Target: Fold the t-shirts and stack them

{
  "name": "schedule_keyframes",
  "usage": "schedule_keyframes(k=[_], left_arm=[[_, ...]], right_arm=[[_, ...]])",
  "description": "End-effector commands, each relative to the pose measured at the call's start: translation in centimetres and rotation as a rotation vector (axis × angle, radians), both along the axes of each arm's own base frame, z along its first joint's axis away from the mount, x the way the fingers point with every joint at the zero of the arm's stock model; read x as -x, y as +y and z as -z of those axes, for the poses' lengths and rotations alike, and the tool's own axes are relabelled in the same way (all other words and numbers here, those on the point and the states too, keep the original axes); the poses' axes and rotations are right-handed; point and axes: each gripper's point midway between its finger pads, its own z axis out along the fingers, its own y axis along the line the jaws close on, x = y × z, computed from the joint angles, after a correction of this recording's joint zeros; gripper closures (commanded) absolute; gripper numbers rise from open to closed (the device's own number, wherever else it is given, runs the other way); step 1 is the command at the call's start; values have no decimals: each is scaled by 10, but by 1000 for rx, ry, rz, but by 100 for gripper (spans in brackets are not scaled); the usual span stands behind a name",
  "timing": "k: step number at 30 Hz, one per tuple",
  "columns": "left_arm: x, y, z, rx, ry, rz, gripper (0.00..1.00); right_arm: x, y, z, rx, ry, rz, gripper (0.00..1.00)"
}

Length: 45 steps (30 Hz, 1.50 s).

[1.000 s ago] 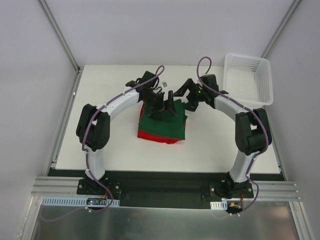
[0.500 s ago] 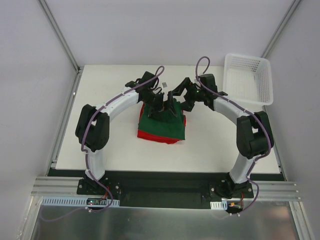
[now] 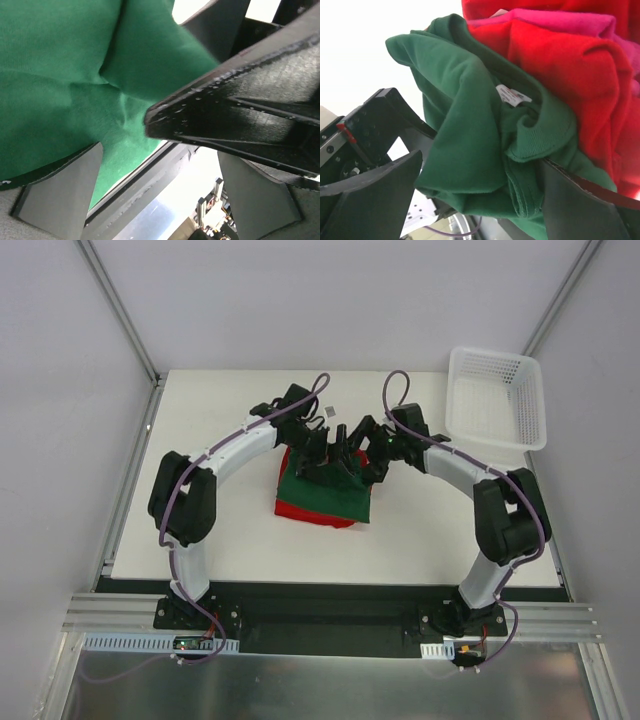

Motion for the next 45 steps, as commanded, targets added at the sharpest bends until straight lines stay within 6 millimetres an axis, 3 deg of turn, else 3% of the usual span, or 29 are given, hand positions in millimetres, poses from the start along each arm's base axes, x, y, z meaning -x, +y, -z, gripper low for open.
schedule_keyframes(k=[1,15,20,24,27,32,37,45], left_arm=[[9,-3,-16,22,-40,20,1],[22,-1,-5,-1,-17,33,1],[25,2,-3,-7,-14,34,1],[24,2,-12,4,-45,40,1],[26,0,-17,23,-49,54,1],[29,3,-29,41,-93,55,2],[31,1,-52,88,-146,57,1],[36,5,-49,86,-138,50,1]], right_arm=[[19,0,-19,45,-68,-75,4],[-31,31,-5,-35,-85,-65,4],[-50,39,-18,-76,-129,-39,4],[-59,41,-36,-79,-160,-46,4],[-64,41,-38,-88,-161,-45,4],[-65,49,-33,-113,-143,-66,4],[-56,55,-6,-91,-98,-87,4],[-42,71,17,-77,-51,-138,4]])
